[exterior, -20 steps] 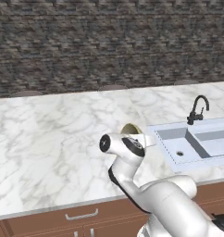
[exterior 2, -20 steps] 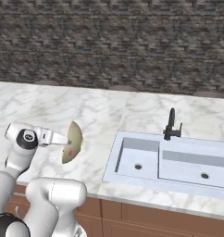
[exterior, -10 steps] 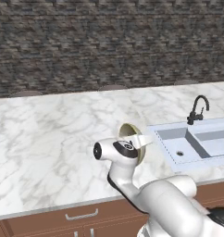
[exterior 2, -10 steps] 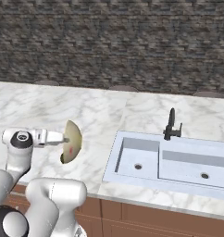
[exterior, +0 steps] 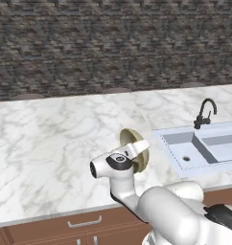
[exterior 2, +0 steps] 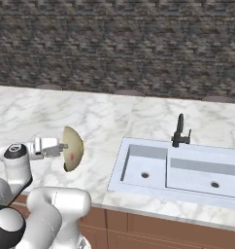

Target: Dump the kiwi and carrot from the bowl so the bowl can be washed. Place the bowl in the sink after clearing the leftovers.

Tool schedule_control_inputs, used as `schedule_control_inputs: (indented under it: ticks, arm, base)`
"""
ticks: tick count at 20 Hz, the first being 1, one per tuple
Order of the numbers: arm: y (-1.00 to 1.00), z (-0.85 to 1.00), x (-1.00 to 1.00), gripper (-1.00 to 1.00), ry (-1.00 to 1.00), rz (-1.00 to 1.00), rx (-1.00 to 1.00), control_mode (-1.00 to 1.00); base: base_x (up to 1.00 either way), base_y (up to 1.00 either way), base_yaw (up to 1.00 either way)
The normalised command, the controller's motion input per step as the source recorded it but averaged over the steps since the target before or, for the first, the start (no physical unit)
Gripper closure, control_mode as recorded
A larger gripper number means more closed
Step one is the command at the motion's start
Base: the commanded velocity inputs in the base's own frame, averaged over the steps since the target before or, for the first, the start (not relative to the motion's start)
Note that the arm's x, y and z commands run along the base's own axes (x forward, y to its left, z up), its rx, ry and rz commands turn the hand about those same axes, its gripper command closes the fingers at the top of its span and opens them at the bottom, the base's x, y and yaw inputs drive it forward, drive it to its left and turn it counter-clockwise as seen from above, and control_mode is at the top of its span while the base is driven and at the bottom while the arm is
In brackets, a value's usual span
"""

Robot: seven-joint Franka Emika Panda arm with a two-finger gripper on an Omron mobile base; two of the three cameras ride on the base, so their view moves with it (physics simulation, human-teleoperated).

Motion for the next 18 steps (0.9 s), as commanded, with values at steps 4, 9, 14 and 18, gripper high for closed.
schedule_control_inputs:
  ticks: [4, 9, 14, 18]
  arm:
    - [0.18, 0.23, 0.00, 1.00, 0.00, -0.02, -0.31, -1.00]
    - [-0.05, 0.45, 0.00, 1.00, 0.05, -0.11, -0.24, -1.00]
    - [0.00, 0.08, -0.02, 1.00, 0.00, -0.01, -0.02, -1.00]
    - [-0.51, 0.10, 0.00, 1.00, -0.07, -0.07, 0.06, -1.00]
  base:
    - [0.00, 0.00, 0.00]
    - [0.00, 0.00, 0.00]
    - [0.00, 0.00, 0.00]
    - [0.00, 0.00, 0.00]
